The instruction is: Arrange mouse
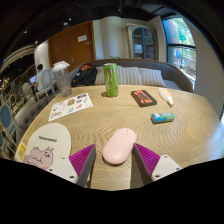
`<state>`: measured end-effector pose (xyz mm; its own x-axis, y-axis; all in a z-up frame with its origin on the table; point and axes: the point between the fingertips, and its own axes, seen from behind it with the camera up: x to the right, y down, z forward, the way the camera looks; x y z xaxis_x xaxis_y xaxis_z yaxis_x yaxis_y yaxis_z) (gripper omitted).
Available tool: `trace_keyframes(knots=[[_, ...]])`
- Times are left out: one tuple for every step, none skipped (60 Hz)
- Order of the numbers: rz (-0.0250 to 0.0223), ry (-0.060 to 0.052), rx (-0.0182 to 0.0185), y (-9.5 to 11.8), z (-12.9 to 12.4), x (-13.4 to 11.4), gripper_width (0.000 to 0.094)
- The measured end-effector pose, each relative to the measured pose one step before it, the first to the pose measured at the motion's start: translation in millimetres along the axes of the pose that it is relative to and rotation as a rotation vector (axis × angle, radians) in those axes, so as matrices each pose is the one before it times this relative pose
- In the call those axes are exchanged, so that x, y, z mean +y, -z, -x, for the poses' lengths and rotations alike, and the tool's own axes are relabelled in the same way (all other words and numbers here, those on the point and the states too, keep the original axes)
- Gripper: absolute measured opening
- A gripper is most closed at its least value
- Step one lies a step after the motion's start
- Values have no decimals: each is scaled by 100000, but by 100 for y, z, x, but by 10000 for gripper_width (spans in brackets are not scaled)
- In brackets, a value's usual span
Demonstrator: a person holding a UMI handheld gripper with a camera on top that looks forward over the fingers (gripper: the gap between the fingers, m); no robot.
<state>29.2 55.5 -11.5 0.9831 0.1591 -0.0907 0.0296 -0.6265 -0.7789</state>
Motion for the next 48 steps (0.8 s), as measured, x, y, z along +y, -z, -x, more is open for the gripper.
trace_keyframes(knots=[[-78,309,751,-243,54,-93,773],[-130,421,899,-232,-8,-127,770],[-317,581,827,-264,14,-187,765],[11,640,761,-225,7,-90,758],[-131,653,776,-241,-38,-113,751],[-168,653,746,-205,-27,-108,742],[-400,410,515,-206,-36,-160,732],[-350,-297,493,-104,36,-145,719],[-29,-731,287,-126,39,-45,700],[-266,-935,483,-114,-19,-94,674],[-228,-741,913,-66,-128,-76,638],[-187,-472,1219,-63,-229,-27,597],[-372,-565,1251,-51,-227,-63,538],[-392,-604,927,-105,-98,-70,502],[43,-1226,361,3,-3,71,502],[-13,-1088,408,24,-92,8,498],[226,-490,460,33,-50,43,491],[503,245,399,18,-64,71,485],[508,483,358,3,-21,22,476],[630,250,450,1,109,99,467],[1000,200,293,-42,3,49,460],[1032,-194,194,-51,20,36,449],[990,-390,66,-11,-15,8,437],[704,-575,-72,124,8,-25,425],[712,-391,-137,13,37,20,418],[702,-154,-195,39,32,19,415],[699,-11,-265,58,44,7,392],[875,-177,13,100,-16,23,391],[662,-474,148,111,41,-30,377],[567,-546,351,290,25,-75,373],[982,-905,412,355,83,-1,374],[-65,-858,233,455,191,-252,362],[-873,-598,-36,585,351,-443,363],[-1250,-83,-95,607,410,-529,363],[-1439,260,105,660,435,-568,363],[-1149,441,425,383,282,-530,363],[-1212,638,615,792,589,-468,363],[-1248,730,214,656,684,-480,362],[-1044,671,-436,604,851,-436,363],[-1071,369,-702,548,933,-409,363],[-1152,-71,-726,512,1012,-389,362],[-1150,-380,-763,444,1054,-325,361],[-983,-572,-851,332,1099,-221,361],[-710,-608,-834,230,812,-274,362],[-526,-414,-673,216,1160,48,362],[-242,-170,-555,35,1359,138,361],[-375,91,-708,83,1165,188,362],[-359,445,-719,18,1173,241,363]])
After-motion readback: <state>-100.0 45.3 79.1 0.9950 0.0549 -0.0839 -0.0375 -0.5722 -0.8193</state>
